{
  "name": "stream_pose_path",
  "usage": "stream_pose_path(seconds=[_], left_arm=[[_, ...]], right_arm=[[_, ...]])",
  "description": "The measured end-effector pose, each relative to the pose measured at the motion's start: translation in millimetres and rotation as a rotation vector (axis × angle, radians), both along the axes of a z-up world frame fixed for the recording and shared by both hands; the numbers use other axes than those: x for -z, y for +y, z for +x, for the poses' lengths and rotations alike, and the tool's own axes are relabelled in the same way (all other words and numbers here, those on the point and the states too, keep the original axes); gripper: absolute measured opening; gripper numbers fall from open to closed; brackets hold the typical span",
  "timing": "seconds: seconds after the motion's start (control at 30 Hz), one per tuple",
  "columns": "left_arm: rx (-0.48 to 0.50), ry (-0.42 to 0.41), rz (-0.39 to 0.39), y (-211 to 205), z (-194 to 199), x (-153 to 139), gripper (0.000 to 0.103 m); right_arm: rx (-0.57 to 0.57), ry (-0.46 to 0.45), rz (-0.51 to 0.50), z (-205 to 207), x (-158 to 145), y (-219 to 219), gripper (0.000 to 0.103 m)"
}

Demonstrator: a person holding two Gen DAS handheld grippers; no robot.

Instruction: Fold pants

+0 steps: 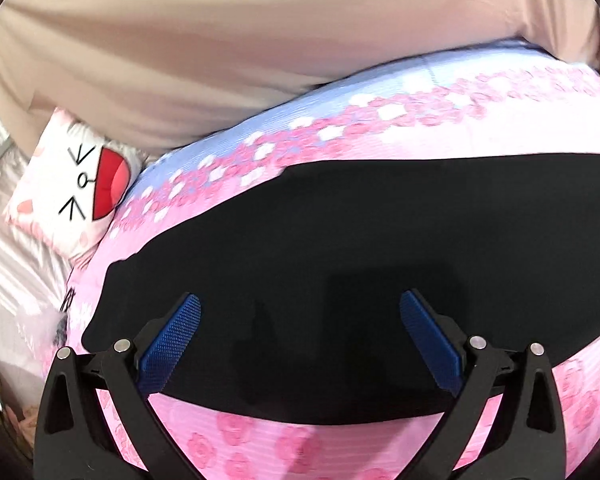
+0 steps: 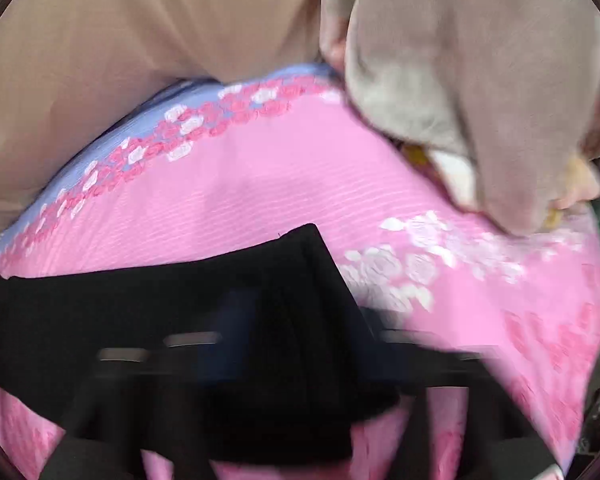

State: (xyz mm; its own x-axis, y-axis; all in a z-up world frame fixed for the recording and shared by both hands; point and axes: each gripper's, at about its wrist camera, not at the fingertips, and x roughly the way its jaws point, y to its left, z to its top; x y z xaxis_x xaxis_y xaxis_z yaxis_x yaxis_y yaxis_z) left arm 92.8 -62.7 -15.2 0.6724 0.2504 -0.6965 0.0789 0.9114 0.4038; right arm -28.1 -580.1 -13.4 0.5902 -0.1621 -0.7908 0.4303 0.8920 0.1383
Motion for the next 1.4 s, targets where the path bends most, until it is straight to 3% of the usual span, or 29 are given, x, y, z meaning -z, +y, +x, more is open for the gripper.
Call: stream_pose_path(seconds=[0.03, 0.17, 0.23, 0.3, 0.4, 0.47, 0.53, 0.63, 0.7, 0.77, 0.83, 0.87, 0.9, 1.0, 1.13, 1.27, 1.4], left_arm=[[0.004, 0.004, 0.008, -4.1, 1.8, 0.4, 0.098], [0.012, 0.005, 0.032, -22.4, 7.0, 2.4, 0.098], [0.021, 0.017, 0.015, -29.3, 9.9, 5.8, 0.098], [0.036, 0.042, 0.014, -40.8, 13.3, 13.3, 0.098], [0.055, 0.035, 0.056, -53.2, 13.3, 20.2, 0.098], [0.066, 0.008, 0.083, -61.2, 10.4, 21.3, 0.098], [0.077, -0.008, 0.094, -68.9, 9.5, 22.6, 0.098], [0.079, -0.017, 0.076, -74.0, 9.4, 21.4, 0.098], [0.076, -0.025, 0.07, -73.5, 7.3, 19.5, 0.098], [0.064, -0.033, 0.064, -68.1, 5.1, 15.8, 0.098], [0.056, -0.036, 0.039, -60.8, 2.3, 11.8, 0.098], [0.052, -0.036, 0.032, -57.5, 1.3, 10.4, 0.098], [0.049, -0.037, 0.026, -54.4, 0.5, 9.0, 0.098], [0.039, -0.044, 0.005, -43.1, -4.2, 3.6, 0.098], [0.001, -0.028, -0.02, -26.4, -4.4, 1.9, 0.098], [-0.019, 0.013, -0.069, -18.3, -0.6, 6.3, 0.098], [-0.018, 0.017, -0.068, -16.8, -5.8, 7.3, 0.098]], right_arm=[[-0.025, -0.009, -0.001, 5.3, -3.2, -1.1, 0.008], [-0.101, -0.098, -0.16, 4.6, -43.4, 12.9, 0.009], [-0.069, -0.051, -0.198, 13.6, -28.2, -2.3, 0.012], [-0.051, 0.074, -0.16, 26.5, 4.5, -18.2, 0.017], [0.035, -0.056, -0.089, -7.8, -20.9, -21.8, 0.02], [0.002, -0.103, -0.084, -23.2, -32.2, -5.4, 0.02], [-0.042, -0.077, -0.088, -28.1, -31.5, 18.4, 0.019], [-0.071, 0.052, -0.144, -22.2, 0.9, 34.3, 0.008], [-0.011, 0.016, -0.091, -31.7, -0.2, 24.9, 0.007], [0.093, -0.004, -0.099, -42.8, -12.1, 28.0, 0.016], [0.09, -0.038, -0.152, -44.3, -25.6, 46.9, 0.027], [0.071, -0.042, -0.159, -42.8, -26.4, 53.7, 0.036], [0.065, -0.03, -0.167, -38.4, -22.4, 58.5, 0.058], [0.158, 0.052, -0.18, -34.9, -1.6, 55.0, 0.06], [0.201, -0.002, -0.013, -55.9, 11.7, 43.8, 0.061], [0.199, -0.008, -0.007, -51.5, 13.0, 43.7, 0.061], [0.229, -0.042, 0.025, -55.2, 7.2, 39.8, 0.058]])
